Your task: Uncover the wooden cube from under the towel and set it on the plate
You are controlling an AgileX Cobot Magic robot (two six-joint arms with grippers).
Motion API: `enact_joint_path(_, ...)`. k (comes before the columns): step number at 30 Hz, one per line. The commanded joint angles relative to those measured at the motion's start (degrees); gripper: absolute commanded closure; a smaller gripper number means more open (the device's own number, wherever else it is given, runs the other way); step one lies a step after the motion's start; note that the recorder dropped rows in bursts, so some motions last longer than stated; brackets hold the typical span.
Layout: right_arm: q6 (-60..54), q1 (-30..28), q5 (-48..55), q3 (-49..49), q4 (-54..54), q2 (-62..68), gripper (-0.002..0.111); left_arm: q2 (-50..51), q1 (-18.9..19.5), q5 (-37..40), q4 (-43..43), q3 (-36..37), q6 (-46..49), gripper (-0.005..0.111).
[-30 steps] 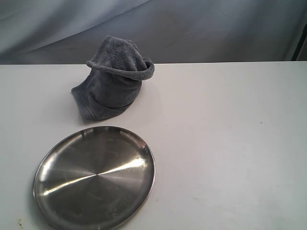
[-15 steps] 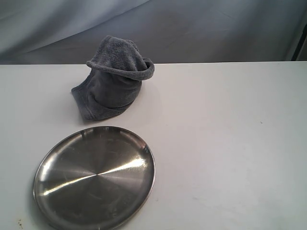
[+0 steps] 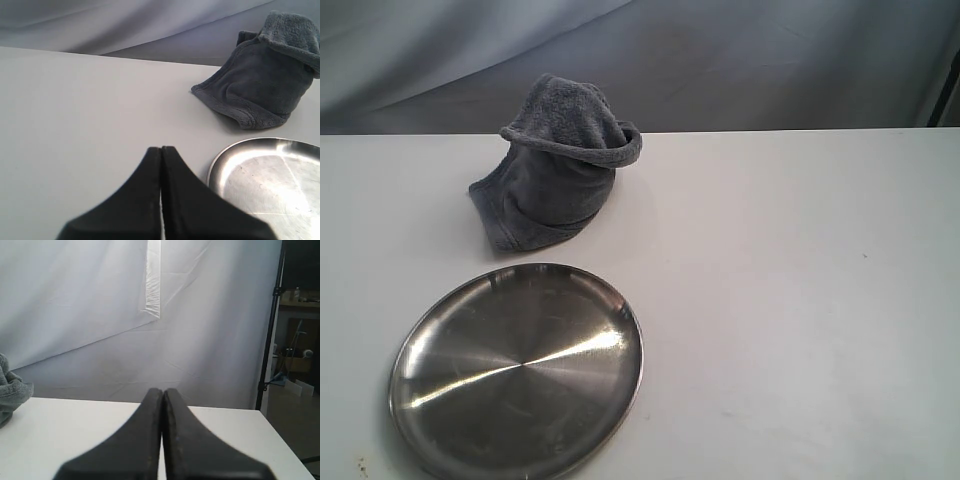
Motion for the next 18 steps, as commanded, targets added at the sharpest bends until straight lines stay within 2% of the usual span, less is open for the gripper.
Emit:
enact_joint_path(1,-0.26,0.0,-0.94,0.15,-0.58,-0.19,0.108,-0.19,-0.33,-0.38,-0.28,0.26,-0.21,0.107)
enact_joint_path(8,-0.15,0.0,-2.12,0.15,-0.58,-0.19,0.108,-0.19,-0.33,-0.38,-0.28,0.26,-0.21,0.107)
enact_joint_path(18,8.6,0.0,-22.12,0.15,6.51,-0.19,0.108,-0.19,-0.33,-0.38,-0.28,0.26,-0.21,0.107)
